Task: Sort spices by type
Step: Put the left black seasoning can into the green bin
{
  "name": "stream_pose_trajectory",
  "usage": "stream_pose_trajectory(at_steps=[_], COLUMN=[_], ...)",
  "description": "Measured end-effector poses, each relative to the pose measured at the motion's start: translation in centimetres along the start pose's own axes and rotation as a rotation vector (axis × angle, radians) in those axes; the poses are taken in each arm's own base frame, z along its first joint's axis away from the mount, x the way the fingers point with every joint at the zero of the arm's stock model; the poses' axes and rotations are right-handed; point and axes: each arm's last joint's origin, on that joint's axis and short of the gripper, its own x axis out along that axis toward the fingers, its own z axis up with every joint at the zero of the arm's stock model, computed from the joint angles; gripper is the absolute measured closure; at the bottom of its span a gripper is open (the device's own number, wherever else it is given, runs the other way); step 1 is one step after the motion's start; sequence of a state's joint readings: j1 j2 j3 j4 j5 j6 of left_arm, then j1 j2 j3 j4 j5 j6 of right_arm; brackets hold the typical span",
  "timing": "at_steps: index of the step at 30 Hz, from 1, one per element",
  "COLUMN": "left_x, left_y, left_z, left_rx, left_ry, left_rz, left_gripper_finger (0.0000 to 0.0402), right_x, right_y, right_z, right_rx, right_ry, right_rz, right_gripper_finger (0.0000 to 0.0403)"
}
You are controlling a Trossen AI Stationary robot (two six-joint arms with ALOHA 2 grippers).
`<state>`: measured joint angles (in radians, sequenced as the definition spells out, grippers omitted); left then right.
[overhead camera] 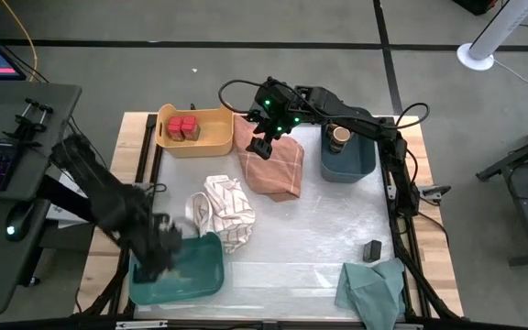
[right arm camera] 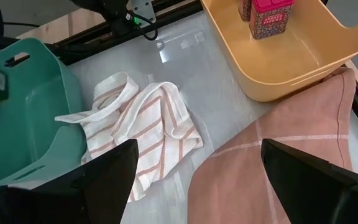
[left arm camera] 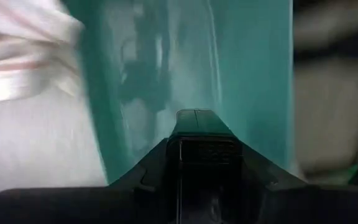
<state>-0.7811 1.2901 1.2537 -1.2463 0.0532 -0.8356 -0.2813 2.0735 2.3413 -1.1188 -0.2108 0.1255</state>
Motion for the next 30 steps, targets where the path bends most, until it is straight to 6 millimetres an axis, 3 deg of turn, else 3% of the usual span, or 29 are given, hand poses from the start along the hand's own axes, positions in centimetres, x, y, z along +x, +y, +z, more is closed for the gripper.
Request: stream_pose_trajectory(at_steps=[5,10,14,21,30], left_x=[4.1,6.1,6.4,5.6,5.1], left_y=[-2.0,-2.8,-3.1,-3.1,-4.4], left_z=[-0.9,-1.1,-1.1,-1.2,-3.3], left_rx=[0.388,0.667,0.840,0.864,1.180], left_ry=[0.236,0.255,0.230,0.195,0.246], left_rz=[0.144,0.314,0.348,0.307,0.105], left_gripper_finger=[0.0309,0.0308,0.0306,0.0298,0.0297], right_x=[0.0,0.0,0.0,0.0,0.0], right_y=[0.0,0.0,0.0,0.0,0.0], right_z=[0.0,0.0,0.0,0.0,0.0], right_rx=[0.001,0.008,0.008,0.026,0.031], right_ry=[0.000,-0.001,-0.001,-0.001,-0.001], right_rz=[0.000,0.000,0.000,0.001,0.001], right_gripper_finger=[0.0066,0.0066,0.0066,0.0066,0.0066])
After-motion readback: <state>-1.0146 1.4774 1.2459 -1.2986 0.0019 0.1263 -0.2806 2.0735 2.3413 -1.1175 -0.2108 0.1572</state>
